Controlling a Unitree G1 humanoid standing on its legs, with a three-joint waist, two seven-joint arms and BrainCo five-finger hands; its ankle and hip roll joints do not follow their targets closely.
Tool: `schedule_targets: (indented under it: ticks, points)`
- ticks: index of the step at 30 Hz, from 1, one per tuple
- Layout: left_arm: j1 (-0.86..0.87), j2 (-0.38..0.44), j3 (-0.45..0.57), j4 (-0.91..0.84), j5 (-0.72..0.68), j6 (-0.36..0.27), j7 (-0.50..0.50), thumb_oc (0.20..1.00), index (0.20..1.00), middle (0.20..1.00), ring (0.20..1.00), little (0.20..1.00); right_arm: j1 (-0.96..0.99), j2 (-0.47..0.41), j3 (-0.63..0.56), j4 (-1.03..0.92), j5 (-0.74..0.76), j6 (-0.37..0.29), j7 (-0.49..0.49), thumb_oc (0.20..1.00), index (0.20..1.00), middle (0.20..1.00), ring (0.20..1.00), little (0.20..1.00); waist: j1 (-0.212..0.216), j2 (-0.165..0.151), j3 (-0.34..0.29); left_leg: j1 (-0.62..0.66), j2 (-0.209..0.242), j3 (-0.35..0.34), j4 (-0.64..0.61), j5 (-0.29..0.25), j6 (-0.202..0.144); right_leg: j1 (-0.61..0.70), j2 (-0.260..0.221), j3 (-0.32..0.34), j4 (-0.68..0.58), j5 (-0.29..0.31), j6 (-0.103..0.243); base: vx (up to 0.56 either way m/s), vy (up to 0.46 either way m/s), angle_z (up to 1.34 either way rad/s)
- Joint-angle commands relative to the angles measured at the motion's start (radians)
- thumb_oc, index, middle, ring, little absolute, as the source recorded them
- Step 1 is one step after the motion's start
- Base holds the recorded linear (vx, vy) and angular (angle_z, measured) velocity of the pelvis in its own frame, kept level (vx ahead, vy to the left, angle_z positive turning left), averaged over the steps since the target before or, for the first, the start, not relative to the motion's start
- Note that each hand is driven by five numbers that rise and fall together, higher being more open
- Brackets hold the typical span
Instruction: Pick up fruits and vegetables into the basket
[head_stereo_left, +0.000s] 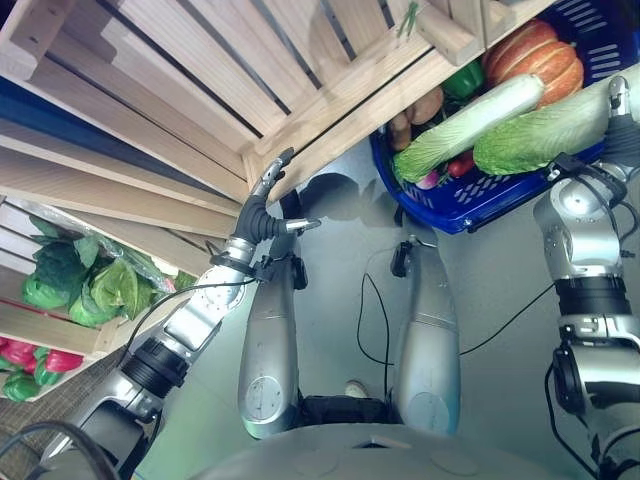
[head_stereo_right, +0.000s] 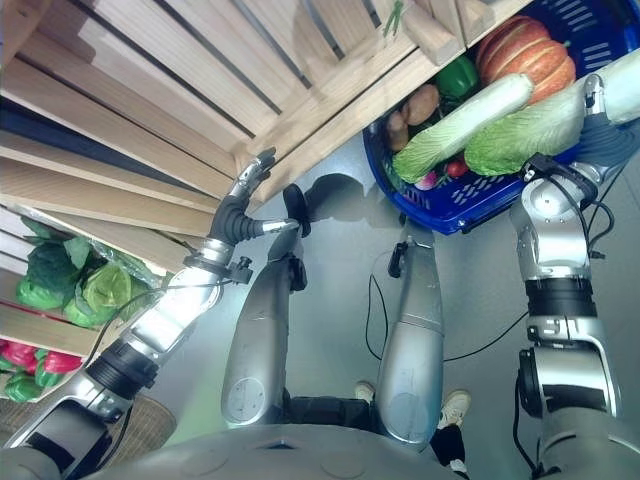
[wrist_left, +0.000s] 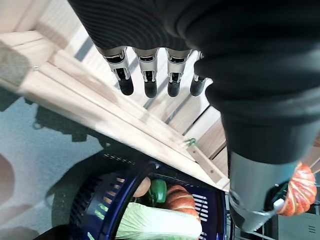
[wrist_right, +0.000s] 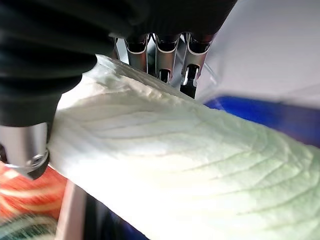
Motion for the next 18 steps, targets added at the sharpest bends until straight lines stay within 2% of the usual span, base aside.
schedule_targets:
  ticks: [1,3,5,10,11,15,17,18]
  points:
    - [0.002,0.011,-0.052,-0.045,-0.024,-0.043,0.017,1.000,1.000,1.000,1.000,1.000,-0.054,-0.108,0.042,0.085,0.142,-0.072,0.165,0.200,0.200,0.200,0.200,0.200,-0.004,0.083,-0.052,-0.097,-0.001,0.000,0.131,-0.044,0.041,0.007,0.011,-0.026,0.041,-0.010,0.037,0.02,-0.092,0.09]
    - [-0.017,0.014,-0.066,-0.036,-0.018,-0.035,0.016,1.000,1.000,1.000,1.000,1.000,-0.113,-0.113,0.085,0.204,0.177,-0.060,0.224,0.200,0.200,0.200,0.200,0.200,0.012,0.094,-0.052,-0.120,-0.005,-0.009,0.147,-0.045,0.043,-0.018,0.004,-0.031,0.061,-0.014,0.033,0.02,-0.091,0.15]
    - [-0.034,0.018,-0.088,-0.027,-0.014,-0.047,0.018,1.000,1.000,1.000,1.000,1.000,-0.180,-0.117,0.134,0.344,0.246,-0.018,0.284,0.200,0.200,0.200,0.200,0.200,0.031,0.108,-0.052,-0.142,-0.010,-0.018,0.162,-0.047,0.048,-0.040,-0.002,-0.036,0.080,-0.019,0.027,0.02,-0.071,0.13]
    - [-0.059,0.025,-0.113,-0.017,-0.018,-0.053,0.023,1.000,1.000,1.000,1.000,1.000,-0.252,-0.112,0.165,0.534,0.310,-0.004,0.373,0.200,0.200,0.200,0.200,0.200,0.055,0.130,-0.052,-0.169,-0.015,-0.027,0.185,-0.053,0.056,-0.069,-0.013,-0.043,0.116,-0.032,0.020,0.02,-0.037,0.09]
    - [-0.066,0.028,-0.121,-0.016,-0.017,-0.053,0.023,1.000,1.000,1.000,1.000,1.000,-0.265,-0.106,0.162,0.590,0.332,0.021,0.413,0.200,0.200,0.200,0.200,0.200,0.063,0.137,-0.052,-0.178,-0.018,-0.032,0.192,-0.055,0.058,-0.078,-0.017,-0.045,0.128,-0.036,0.019,0.03,-0.030,0.15]
    - [-0.083,0.034,-0.134,-0.017,-0.020,-0.045,0.025,1.000,1.000,1.000,1.000,1.000,-0.295,-0.096,0.171,0.710,0.349,0.080,0.465,0.200,0.200,0.200,0.200,0.200,0.078,0.150,-0.052,-0.203,-0.024,-0.040,0.218,-0.062,0.067,-0.102,-0.025,-0.044,0.159,-0.045,0.013,0.02,-0.021,0.12]
    - [-0.084,0.037,-0.135,-0.021,-0.022,-0.045,0.022,1.000,1.000,1.000,1.000,1.000,-0.298,-0.095,0.173,0.739,0.338,0.088,0.467,0.200,0.200,0.200,0.200,0.200,0.083,0.153,-0.052,-0.211,-0.027,-0.043,0.228,-0.066,0.070,-0.109,-0.028,-0.043,0.169,-0.048,0.011,0.01,-0.012,0.09]
    - [-0.085,0.041,-0.138,-0.026,-0.021,-0.042,0.022,1.000,1.000,1.000,1.000,1.000,-0.300,-0.096,0.173,0.757,0.332,0.111,0.472,0.824,0.824,0.824,0.824,0.824,0.086,0.155,-0.052,-0.217,-0.029,-0.048,0.237,-0.070,0.072,-0.114,-0.030,-0.042,0.177,-0.050,0.010,0.01,-0.006,0.08]
